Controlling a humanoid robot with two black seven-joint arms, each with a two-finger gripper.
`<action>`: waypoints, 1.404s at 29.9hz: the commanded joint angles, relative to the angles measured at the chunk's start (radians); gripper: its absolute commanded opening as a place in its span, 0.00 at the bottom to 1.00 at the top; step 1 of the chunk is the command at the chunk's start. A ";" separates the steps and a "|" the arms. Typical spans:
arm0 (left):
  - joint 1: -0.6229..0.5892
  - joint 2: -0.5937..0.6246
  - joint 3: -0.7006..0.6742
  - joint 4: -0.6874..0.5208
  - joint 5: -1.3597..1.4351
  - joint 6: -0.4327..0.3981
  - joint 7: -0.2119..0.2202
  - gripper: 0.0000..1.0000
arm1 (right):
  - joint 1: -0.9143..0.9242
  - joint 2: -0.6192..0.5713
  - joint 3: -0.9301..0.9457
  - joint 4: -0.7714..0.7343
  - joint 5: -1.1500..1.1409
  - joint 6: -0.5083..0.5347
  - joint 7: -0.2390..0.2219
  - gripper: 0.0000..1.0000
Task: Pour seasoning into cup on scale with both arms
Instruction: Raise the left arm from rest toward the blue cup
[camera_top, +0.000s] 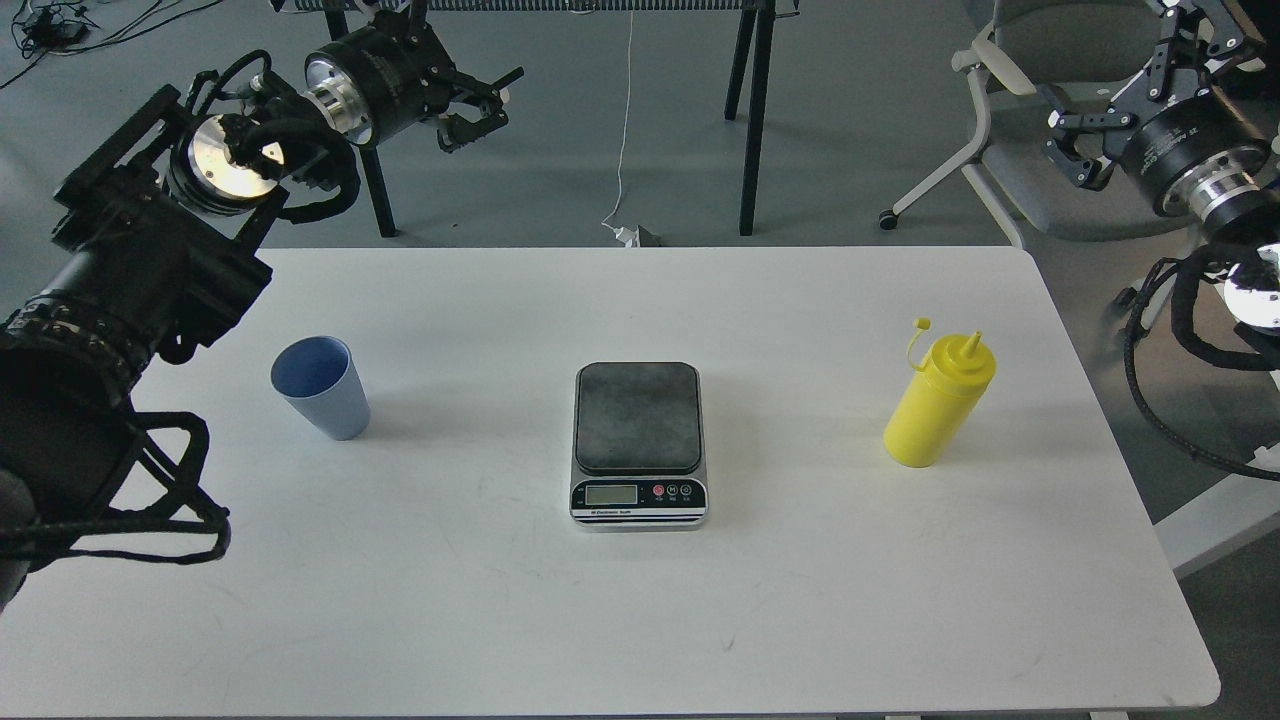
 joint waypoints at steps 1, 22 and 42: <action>-0.003 -0.002 0.001 0.000 0.001 0.000 -0.001 1.00 | 0.001 0.003 0.000 -0.003 0.000 -0.003 0.000 0.99; -0.080 0.029 0.001 0.026 -0.008 0.000 -0.148 1.00 | 0.021 0.080 0.000 -0.024 -0.001 -0.006 0.000 0.99; -0.175 0.044 0.123 0.210 0.026 0.000 -0.167 0.94 | 0.021 0.101 0.001 -0.032 -0.001 -0.002 0.000 0.99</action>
